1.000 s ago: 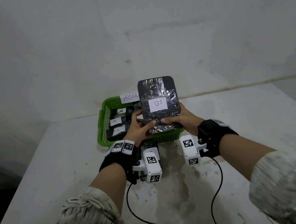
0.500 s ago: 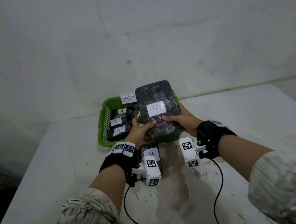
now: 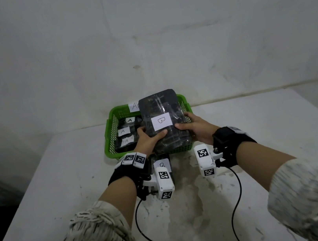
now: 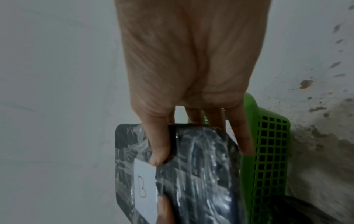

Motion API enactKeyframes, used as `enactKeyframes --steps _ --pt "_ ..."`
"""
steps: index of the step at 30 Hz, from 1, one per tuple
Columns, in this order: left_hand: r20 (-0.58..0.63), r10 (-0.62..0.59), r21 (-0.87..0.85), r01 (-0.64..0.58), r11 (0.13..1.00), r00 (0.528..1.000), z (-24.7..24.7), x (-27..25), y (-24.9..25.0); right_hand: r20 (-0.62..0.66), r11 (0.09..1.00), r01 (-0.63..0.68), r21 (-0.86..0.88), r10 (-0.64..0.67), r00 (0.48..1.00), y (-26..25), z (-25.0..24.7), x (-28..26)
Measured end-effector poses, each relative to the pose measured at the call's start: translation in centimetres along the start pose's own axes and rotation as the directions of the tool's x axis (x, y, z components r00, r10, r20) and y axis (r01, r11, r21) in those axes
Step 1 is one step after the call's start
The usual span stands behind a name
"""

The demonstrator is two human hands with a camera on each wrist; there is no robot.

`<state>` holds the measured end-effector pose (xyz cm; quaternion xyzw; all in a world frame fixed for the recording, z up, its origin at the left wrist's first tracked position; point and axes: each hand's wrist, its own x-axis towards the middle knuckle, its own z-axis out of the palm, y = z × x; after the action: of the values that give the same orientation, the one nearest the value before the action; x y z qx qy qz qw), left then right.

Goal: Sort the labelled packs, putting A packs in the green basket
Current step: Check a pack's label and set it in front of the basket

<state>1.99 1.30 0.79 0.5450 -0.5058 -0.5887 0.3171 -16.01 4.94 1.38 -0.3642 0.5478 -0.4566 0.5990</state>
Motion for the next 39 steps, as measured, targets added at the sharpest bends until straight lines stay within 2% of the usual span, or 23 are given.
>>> enactKeyframes --steps 2,6,10,13,16,20,25,29,33,36,39 --pt "-0.04 0.039 0.043 -0.037 0.998 0.998 0.2 -0.1 -0.1 -0.001 0.998 -0.028 -0.048 0.028 1.0 -0.3 0.2 -0.2" --pt "0.018 0.08 0.146 -0.082 0.986 0.997 0.5 -0.3 0.2 0.004 0.979 -0.07 -0.193 0.072 0.997 -0.6 0.2 -0.6" --pt "0.079 -0.07 -0.06 0.075 0.995 0.994 0.4 -0.6 1.1 -0.028 0.978 -0.094 -0.187 0.09 0.996 -0.5 -0.3 -0.5" --pt "0.073 -0.069 -0.077 0.075 0.994 0.995 0.0 -0.7 1.1 -0.036 0.975 -0.098 -0.198 0.092 0.995 -0.7 -0.5 -0.5" --pt "0.079 -0.045 -0.066 0.051 0.997 0.996 0.2 -0.8 0.9 0.03 0.971 -0.033 -0.238 0.041 0.999 -0.6 -0.5 -0.6" --pt "0.07 -0.069 -0.1 0.076 0.992 0.995 0.4 -0.7 1.3 0.018 0.97 0.067 -0.232 -0.065 0.998 -0.3 -0.3 -0.2" --pt "0.171 -0.08 -0.09 0.097 0.991 0.982 0.0 -1.0 1.3 0.092 0.968 0.072 -0.239 -0.051 0.994 -0.8 0.0 -0.2" --pt "0.182 -0.103 -0.043 0.113 0.993 0.978 -0.1 -1.3 1.0 0.051 0.99 0.046 -0.134 -0.039 0.998 -1.0 0.2 -0.2" --pt "0.137 -0.016 -0.094 0.029 0.995 0.99 0.3 -1.2 1.0 0.065 0.962 0.069 -0.262 -0.054 0.996 -0.7 0.7 -0.2" --pt "0.113 0.031 -0.074 -0.023 0.997 0.993 0.2 -1.0 0.9 0.122 0.982 0.038 -0.184 -0.015 0.992 -0.6 0.6 -0.1" --pt "0.094 0.037 -0.095 -0.028 0.995 0.995 0.1 -0.7 0.9 0.112 0.993 0.009 -0.115 0.004 0.994 -0.9 0.5 -0.2"
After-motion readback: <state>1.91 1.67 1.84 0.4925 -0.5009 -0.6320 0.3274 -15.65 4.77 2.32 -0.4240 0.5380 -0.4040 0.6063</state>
